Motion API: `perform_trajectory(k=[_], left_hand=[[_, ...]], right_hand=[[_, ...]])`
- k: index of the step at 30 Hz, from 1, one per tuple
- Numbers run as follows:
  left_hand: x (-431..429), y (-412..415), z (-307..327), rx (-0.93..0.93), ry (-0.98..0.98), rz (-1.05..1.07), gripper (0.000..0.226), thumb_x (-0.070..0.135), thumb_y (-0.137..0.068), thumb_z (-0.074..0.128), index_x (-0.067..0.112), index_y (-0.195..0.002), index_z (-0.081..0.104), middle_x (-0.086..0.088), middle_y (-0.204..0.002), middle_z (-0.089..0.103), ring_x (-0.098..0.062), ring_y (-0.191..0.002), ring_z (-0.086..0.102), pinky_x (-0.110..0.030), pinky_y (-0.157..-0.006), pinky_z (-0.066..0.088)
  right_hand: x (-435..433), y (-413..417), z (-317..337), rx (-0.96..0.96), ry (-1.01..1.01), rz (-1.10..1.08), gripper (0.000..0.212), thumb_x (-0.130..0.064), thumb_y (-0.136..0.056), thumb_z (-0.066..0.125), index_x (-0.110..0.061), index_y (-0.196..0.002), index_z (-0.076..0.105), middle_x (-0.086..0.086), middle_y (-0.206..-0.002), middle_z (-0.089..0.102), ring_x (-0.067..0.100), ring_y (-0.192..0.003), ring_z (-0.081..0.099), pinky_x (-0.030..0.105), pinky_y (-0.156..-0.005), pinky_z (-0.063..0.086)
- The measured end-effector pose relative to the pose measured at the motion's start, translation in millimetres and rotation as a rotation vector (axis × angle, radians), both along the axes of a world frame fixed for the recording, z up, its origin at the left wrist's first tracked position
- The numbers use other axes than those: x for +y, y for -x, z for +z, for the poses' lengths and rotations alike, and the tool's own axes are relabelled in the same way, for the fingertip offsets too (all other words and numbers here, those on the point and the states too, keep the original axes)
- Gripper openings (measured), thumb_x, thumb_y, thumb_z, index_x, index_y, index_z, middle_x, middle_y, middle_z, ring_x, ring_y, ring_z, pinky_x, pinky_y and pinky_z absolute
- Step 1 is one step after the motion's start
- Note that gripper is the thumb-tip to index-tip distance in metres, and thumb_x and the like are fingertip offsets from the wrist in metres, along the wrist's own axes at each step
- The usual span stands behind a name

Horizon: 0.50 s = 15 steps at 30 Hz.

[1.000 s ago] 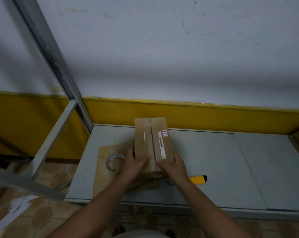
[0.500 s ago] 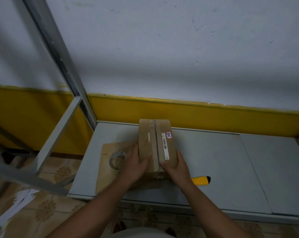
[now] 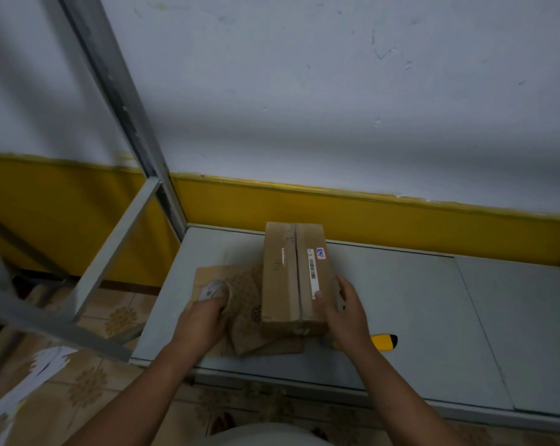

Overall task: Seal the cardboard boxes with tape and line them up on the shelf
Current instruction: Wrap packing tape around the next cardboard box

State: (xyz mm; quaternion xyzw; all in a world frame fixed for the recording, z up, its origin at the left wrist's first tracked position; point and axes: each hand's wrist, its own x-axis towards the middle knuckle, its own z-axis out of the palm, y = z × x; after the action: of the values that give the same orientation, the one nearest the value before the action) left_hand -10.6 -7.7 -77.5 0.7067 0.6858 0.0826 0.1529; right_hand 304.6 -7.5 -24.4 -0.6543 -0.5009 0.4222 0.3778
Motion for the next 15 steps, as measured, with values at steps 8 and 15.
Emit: perform_trajectory(k=[8, 15], left_hand=[[-18.3, -4.5, 98.5, -0.28, -0.371, -0.37, 0.005, 0.031, -0.101, 0.062, 0.029, -0.105, 0.058, 0.01, -0.09, 0.063, -0.015, -0.081, 0.061, -0.029, -0.065, 0.037], [-11.4, -28.5, 138.7, -0.233, -0.348, -0.589, 0.018, 0.032, -0.106, 0.055, 0.031, -0.123, 0.057, 0.014, -0.112, 0.062, -0.009, -0.104, 0.059, -0.031, -0.094, 0.044]], right_hand=[[20.7, 18.7, 74.8, -0.193, -0.187, 0.392, 0.068, -0.053, -0.083, 0.08, -0.042, -0.143, 0.051, -0.019, -0.148, 0.048, -0.004, -0.134, 0.042, 0.024, -0.109, 0.04], [40.2, 44.0, 118.3, -0.148, -0.177, 0.683, 0.084, -0.055, -0.077, 0.085, -0.038, -0.15, 0.047, -0.022, -0.145, 0.05, -0.004, -0.135, 0.046, 0.033, -0.116, 0.043]])
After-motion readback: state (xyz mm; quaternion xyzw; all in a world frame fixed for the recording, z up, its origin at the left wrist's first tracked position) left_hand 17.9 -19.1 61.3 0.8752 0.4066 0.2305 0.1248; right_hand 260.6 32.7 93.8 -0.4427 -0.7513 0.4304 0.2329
